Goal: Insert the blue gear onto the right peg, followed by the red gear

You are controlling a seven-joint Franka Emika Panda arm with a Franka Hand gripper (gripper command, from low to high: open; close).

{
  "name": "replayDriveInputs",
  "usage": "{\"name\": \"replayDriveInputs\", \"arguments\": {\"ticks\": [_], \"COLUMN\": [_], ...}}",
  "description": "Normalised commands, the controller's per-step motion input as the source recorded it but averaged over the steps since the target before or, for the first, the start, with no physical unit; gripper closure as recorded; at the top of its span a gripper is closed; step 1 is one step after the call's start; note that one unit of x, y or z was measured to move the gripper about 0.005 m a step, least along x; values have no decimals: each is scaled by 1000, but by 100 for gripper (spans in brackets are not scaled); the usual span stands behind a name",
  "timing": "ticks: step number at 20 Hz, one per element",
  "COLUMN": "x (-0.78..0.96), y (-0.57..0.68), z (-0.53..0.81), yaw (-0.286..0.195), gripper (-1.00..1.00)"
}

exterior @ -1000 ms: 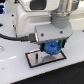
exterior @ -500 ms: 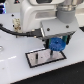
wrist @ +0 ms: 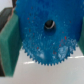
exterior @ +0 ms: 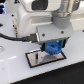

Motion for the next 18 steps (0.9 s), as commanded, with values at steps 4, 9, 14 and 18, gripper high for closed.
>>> {"name": "replayDriveInputs", "arguments": {"ticks": [4,9,14,18], "x": [219,184,137,29], "y": [4,17,57,85], "z": [-211,-201,-111,40], "yaw": [0,0,0,0], "gripper": [100,100,100,-100]}}
